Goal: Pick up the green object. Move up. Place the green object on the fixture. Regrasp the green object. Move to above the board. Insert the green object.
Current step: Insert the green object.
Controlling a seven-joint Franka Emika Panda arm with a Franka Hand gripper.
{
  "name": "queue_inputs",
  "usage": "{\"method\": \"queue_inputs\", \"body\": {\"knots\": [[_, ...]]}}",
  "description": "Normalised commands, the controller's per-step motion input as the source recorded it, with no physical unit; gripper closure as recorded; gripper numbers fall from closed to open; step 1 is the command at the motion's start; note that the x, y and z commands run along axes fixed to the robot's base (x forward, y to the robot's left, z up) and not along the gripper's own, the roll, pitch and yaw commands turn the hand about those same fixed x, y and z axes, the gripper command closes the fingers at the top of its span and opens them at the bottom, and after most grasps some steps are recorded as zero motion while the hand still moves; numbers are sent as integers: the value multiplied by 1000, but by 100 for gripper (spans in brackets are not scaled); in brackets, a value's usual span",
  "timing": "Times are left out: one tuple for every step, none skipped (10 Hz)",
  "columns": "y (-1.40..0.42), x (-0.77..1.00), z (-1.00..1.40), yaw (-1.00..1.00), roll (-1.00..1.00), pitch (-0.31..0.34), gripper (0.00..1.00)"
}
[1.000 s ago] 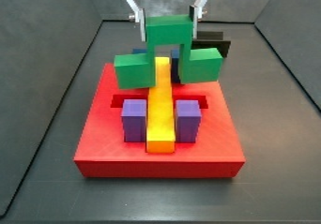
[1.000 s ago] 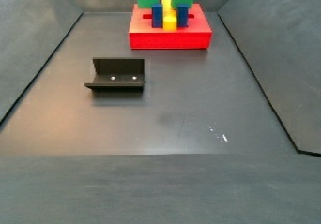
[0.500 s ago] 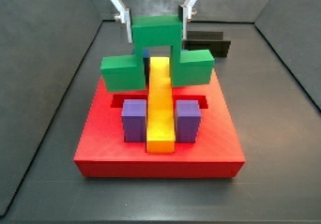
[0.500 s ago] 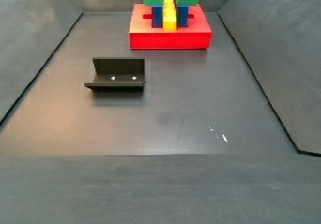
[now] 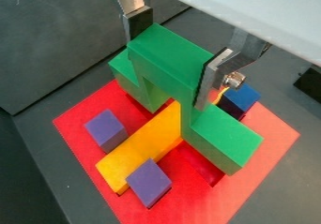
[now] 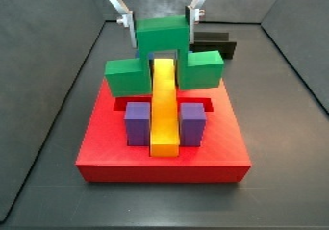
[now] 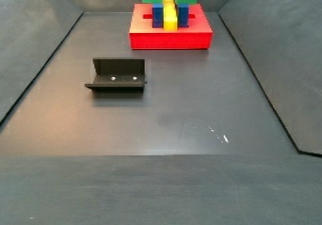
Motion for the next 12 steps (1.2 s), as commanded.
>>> {"method": "queue_inputs", "body": {"knots": [[97,511,-57,-34,0,156,100],[0,263,-17,-111,-57,171,100],[71,186,0,-160,-146,139,100],[63,234,0,-200,-110,150,100],[157,114,-14,-269,-90,141,100],[191,0,0,-303,-109,129,100],[103,-43,177,-263,-167,60,100],[0,-220,234,-163,-140,-66,100],[-43,-171,189,-46,-84,-71,100],[-80,-69,60,0,-20,-43,100],[-23,0,-9,0,0,-13,100],[0,-6,-129,0,0,-34,100]]}}
